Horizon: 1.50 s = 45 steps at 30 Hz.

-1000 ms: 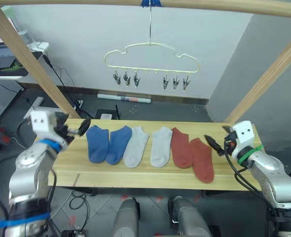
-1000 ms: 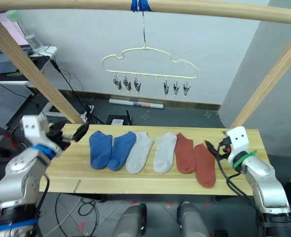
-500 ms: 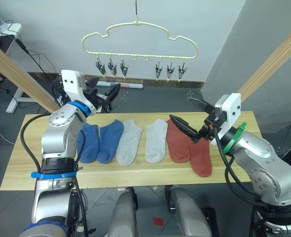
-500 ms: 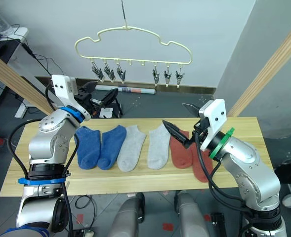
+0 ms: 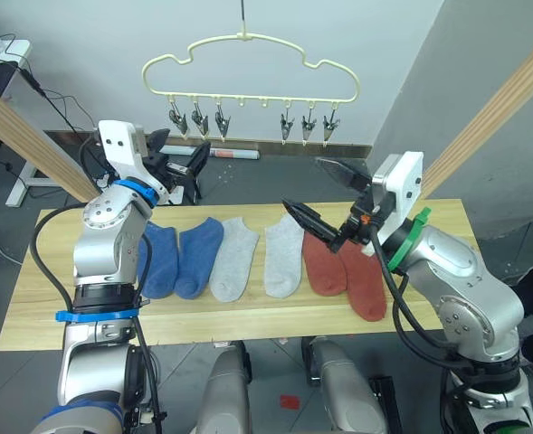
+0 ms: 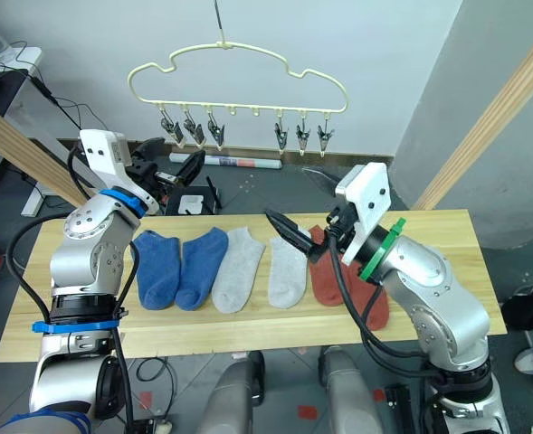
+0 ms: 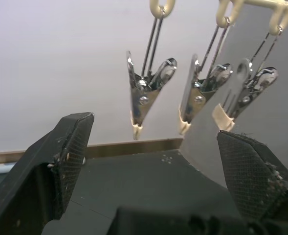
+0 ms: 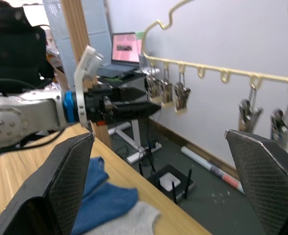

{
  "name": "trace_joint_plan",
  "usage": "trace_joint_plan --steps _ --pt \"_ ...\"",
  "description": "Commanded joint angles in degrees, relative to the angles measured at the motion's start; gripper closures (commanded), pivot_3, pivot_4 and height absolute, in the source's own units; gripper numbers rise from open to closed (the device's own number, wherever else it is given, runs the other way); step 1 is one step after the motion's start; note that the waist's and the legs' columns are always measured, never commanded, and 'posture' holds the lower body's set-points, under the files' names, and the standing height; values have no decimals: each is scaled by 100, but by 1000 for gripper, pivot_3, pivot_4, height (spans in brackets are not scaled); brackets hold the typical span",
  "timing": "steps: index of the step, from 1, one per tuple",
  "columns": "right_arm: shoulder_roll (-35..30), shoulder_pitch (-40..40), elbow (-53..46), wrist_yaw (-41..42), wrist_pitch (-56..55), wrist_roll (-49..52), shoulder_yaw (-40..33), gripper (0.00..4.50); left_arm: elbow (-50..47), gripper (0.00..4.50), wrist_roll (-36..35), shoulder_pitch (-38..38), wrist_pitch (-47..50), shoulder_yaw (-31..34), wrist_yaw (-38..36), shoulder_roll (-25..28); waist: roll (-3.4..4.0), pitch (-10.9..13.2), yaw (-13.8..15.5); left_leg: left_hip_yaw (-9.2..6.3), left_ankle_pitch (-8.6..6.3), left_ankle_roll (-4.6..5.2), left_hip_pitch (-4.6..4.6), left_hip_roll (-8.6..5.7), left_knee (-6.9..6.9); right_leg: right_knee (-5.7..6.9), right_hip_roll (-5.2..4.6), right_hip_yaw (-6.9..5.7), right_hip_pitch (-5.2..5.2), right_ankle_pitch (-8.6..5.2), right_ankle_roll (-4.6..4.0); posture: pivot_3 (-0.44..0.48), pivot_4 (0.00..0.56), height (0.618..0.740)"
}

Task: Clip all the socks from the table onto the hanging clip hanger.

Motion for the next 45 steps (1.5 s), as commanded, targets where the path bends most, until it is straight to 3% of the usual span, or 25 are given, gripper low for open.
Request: trace_joint_plan --steps 1,8,11,16,43,45 --pt "65 -97 -92 -22 -140 -5 58 0 11 18 87 -86 -297 213 93 115 0 0 0 -1 0 0 0 1 0 0 0 -1 0 0 0 -115 402 740" --pt "221 -327 -11 16 -175 2 150 0 255 18 77 -237 -471 279 89 84 0 0 0 1 0 -1 -2 -2 2 1 -5 -1 -1 1 1 -112 398 740" --pt "244 -372 20 31 -169 2 152 0 369 596 16 -329 -557 271 6 29 0 0 1 0 0 0 -2 -2 1 1 -5 -2 0 0 1 -113 397 740" --pt "278 -449 45 3 -131 5 158 0 478 2126 71 -415 -617 198 -33 6 0 0 0 1 0 0 -3 -2 0 -1 -5 -1 -1 1 1 -115 396 740" --pt "439 -794 156 -5 -175 -56 176 0 643 2126 8 -771 -647 227 -149 -172 0 0 -2 1 0 -1 -4 -2 1 5 -5 -2 -5 1 1 -117 387 740" --pt "444 -804 164 0 -178 -55 171 0 651 2482 8 -784 -667 228 -158 -172 0 0 -1 1 0 -1 -4 -2 1 5 -5 -2 -5 1 1 -113 385 740"
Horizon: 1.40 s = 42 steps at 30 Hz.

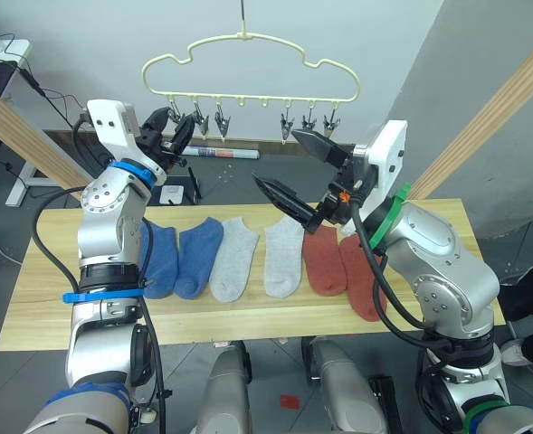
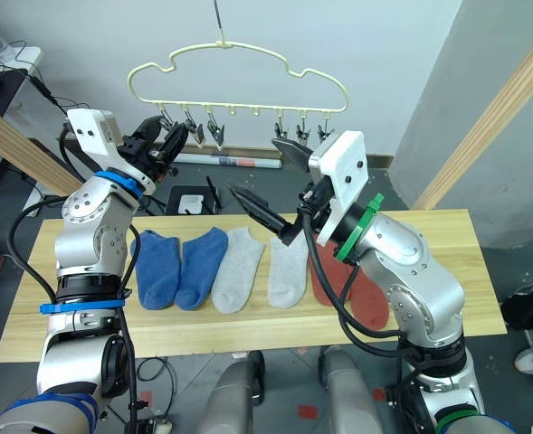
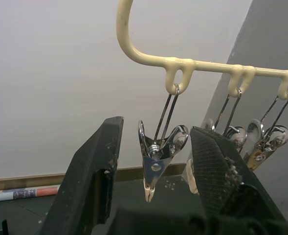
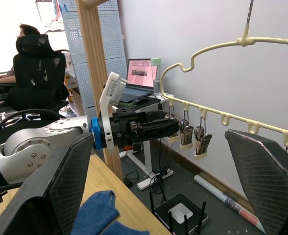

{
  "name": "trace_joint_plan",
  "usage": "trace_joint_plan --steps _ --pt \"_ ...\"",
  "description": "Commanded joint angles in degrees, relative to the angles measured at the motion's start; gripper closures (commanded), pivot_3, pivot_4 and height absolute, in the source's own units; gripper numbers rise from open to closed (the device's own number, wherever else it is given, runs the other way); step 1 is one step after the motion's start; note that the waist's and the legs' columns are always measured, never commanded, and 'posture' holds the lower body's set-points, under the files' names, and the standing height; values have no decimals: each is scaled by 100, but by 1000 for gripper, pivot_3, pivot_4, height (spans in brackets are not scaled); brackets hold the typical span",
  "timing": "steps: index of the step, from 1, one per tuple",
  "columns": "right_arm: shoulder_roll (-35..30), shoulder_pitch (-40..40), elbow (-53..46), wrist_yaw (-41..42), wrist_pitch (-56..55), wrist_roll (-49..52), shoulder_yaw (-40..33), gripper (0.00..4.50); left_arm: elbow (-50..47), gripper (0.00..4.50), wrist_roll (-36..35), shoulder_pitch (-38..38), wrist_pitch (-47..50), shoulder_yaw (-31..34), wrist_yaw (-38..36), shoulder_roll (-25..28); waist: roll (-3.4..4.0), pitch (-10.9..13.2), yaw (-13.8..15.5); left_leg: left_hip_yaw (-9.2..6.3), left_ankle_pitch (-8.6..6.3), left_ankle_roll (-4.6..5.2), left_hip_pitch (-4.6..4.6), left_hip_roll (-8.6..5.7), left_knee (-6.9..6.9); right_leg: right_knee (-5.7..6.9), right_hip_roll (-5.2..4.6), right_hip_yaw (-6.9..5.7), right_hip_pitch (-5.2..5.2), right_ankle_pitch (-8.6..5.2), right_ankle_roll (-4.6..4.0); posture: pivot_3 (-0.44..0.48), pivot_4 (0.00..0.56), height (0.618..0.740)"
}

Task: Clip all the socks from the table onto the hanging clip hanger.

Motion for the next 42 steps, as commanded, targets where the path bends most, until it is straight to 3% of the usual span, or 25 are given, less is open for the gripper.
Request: trace_joint_plan --steps 1,5,8,11,18,21,24,32,42 --pt "9 -110 -147 25 -118 50 -24 0 -106 2718 -74 -107 -133 88 -3 6 0 0 0 0 0 0 0 0 0 0 0 0 0 0 0 -112 385 740" --pt "3 -72 -127 47 -140 29 -19 0 -144 3877 -96 -93 -126 96 -7 0 0 0 0 0 0 0 0 0 0 0 0 0 0 0 0 -111 385 740" --pt "-17 -12 -132 59 -132 23 -13 0 -174 4392 -105 -93 -119 100 -11 5 0 0 1 0 0 0 0 0 0 1 0 0 0 0 0 -108 385 740" --pt "-159 211 -123 138 -84 -19 32 0 -199 4422 -110 -100 -104 106 -13 22 0 0 1 0 0 0 0 0 0 1 0 0 0 0 0 -100 387 740" --pt "-1317 1391 757 233 -400 -1019 -62 0 -430 4422 -59 -70 356 5 -40 206 -1 0 38 7 0 -1 -3 -8 0 -6 -11 3 0 0 1 -86 389 740" --pt "-1869 1640 2193 247 -185 -1373 -335 0 -796 4422 -202 18 942 -134 -376 416 -1 0 22 11 1 -1 -2 -8 2 -3 -10 7 -1 3 7 -84 390 740" --pt "-2149 1468 3295 524 -420 -1672 -105 0 -952 4422 -259 76 1190 -110 -455 510 -2 1 24 14 1 -2 -1 -10 2 -4 -10 8 -1 4 8 -71 385 740" --pt "-2129 1134 4376 1145 -704 -2058 217 0 -1294 4422 -406 199 1523 -39 -428 513 -3 1 2 12 1 -2 -2 0 -1 15 9 16 -14 4 8 -49 378 740" --pt "-2001 958 4309 1308 -778 -2130 155 0 -1586 4422 -543 362 1775 55 -374 558 -3 2 57 11 3 -4 -1 -4 9 28 5 16 -14 4 8 -35 380 740"
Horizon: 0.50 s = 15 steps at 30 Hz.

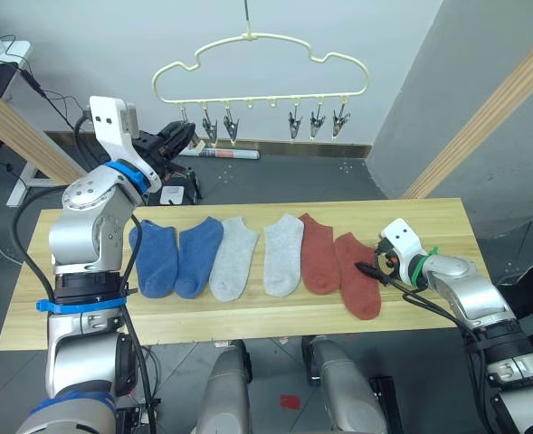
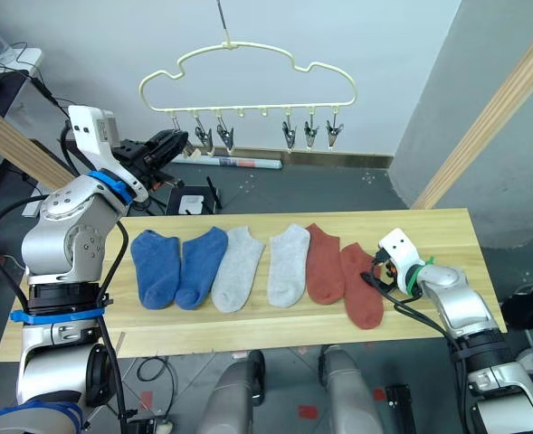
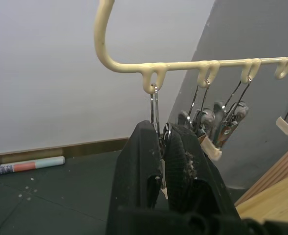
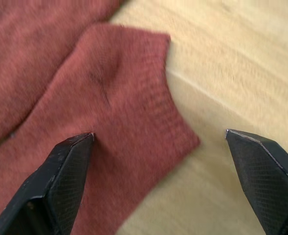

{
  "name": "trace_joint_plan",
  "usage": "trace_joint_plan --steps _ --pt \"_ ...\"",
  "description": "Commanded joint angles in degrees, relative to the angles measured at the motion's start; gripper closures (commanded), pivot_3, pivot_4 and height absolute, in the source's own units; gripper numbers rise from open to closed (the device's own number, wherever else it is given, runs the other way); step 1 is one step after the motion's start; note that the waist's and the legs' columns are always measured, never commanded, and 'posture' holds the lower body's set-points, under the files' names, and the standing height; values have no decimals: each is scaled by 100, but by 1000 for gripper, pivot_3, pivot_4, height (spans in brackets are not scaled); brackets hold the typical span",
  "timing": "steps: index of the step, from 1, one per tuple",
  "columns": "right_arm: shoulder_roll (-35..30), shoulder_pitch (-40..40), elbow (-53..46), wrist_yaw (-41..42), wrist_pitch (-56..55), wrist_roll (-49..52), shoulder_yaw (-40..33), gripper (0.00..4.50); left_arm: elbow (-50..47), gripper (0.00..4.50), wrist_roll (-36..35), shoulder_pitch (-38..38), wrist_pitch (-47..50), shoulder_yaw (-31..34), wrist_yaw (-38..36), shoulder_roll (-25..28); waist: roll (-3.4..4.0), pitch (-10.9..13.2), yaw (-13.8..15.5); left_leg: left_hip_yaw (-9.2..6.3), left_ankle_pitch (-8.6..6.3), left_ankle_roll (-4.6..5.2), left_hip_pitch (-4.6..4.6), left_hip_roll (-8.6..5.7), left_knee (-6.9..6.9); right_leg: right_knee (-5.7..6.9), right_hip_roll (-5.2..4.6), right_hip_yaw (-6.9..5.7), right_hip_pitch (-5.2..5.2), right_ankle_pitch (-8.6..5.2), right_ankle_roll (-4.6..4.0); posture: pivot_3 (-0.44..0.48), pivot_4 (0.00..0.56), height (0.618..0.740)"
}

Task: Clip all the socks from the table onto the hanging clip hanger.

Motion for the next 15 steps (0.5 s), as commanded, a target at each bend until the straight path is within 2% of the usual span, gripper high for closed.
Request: trace_joint_plan --steps 1,7,15 --pt "-32 11 -231 102 -81 -62 -86 0 -280 4422 -82 10 12 123 14 88 0 0 9 0 0 0 0 0 0 0 0 0 0 0 0 -35 380 740" --pt "-1 -1 -361 166 78 -2 -183 0 -268 4422 -61 33 -2 121 6 78 0 0 15 0 0 0 0 0 0 1 0 0 0 0 0 -37 383 740" --pt "194 -84 221 288 -225 -250 44 0 -253 4422 -42 -2 0 70 -19 69 0 0 22 2 0 -1 1 0 2 3 0 2 0 0 0 -34 380 740"
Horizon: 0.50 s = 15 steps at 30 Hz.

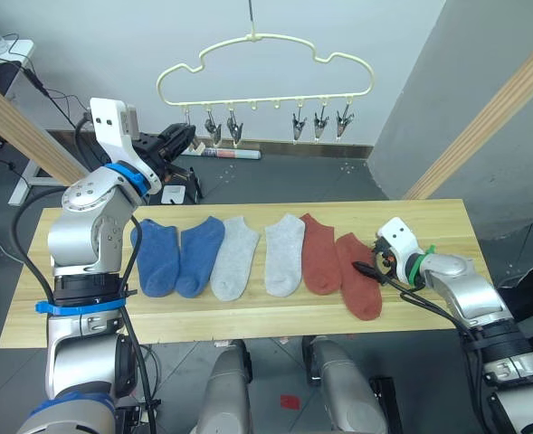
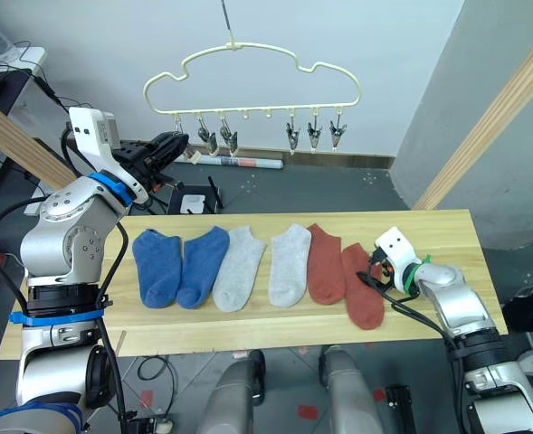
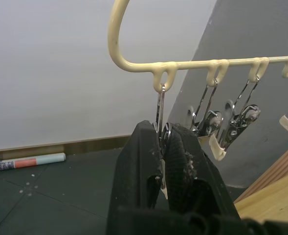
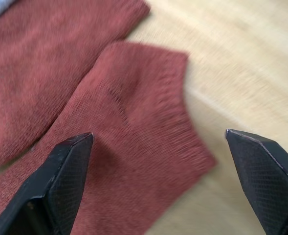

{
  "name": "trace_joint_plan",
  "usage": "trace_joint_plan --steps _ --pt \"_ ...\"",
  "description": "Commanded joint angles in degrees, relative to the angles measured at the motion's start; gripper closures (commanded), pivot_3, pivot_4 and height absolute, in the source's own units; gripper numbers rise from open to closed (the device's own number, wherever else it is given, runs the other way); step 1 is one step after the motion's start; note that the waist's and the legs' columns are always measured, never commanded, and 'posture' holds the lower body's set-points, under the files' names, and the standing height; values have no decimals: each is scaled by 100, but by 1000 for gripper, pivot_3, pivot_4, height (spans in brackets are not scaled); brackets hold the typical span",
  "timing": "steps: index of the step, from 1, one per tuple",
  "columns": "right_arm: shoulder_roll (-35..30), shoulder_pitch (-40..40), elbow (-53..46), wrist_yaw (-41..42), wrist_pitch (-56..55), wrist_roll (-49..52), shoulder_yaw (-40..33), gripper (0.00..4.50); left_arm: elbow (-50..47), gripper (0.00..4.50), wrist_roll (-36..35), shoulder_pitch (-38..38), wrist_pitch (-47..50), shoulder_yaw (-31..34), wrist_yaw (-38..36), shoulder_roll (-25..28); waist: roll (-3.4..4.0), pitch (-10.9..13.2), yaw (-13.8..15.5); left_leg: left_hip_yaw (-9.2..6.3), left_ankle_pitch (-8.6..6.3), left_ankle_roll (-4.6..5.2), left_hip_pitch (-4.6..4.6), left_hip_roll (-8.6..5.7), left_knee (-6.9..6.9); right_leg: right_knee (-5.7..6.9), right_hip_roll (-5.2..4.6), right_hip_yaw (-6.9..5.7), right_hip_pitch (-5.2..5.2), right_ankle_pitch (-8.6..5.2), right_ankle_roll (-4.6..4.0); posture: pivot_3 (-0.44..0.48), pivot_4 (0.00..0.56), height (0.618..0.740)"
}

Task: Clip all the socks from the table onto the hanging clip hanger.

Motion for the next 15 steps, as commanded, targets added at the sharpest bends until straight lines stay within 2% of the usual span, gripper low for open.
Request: trace_joint_plan --steps 1,5,8,15 --pt "37 -47 116 101 -151 -96 38 0 -243 4422 -42 -10 -68 73 -10 72 0 0 1 1 0 0 0 0 1 1 0 1 0 0 0 -34 380 740" --pt "26 -53 177 195 -220 -185 92 0 -294 4422 -58 6 -35 93 21 72 0 0 5 -3 1 -1 1 0 1 5 0 -2 0 0 0 -32 381 740" --pt "36 -64 205 263 -292 -264 155 506 -332 4422 -77 13 4 87 20 67 0 0 12 -2 1 -1 1 0 1 5 0 -2 0 0 0 -29 381 740" --pt "-16 22 221 327 -504 -425 190 2924 -414 4422 -97 55 95 98 22 81 0 0 36 -3 1 -2 2 0 1 7 0 -2 0 0 0 -19 381 740"
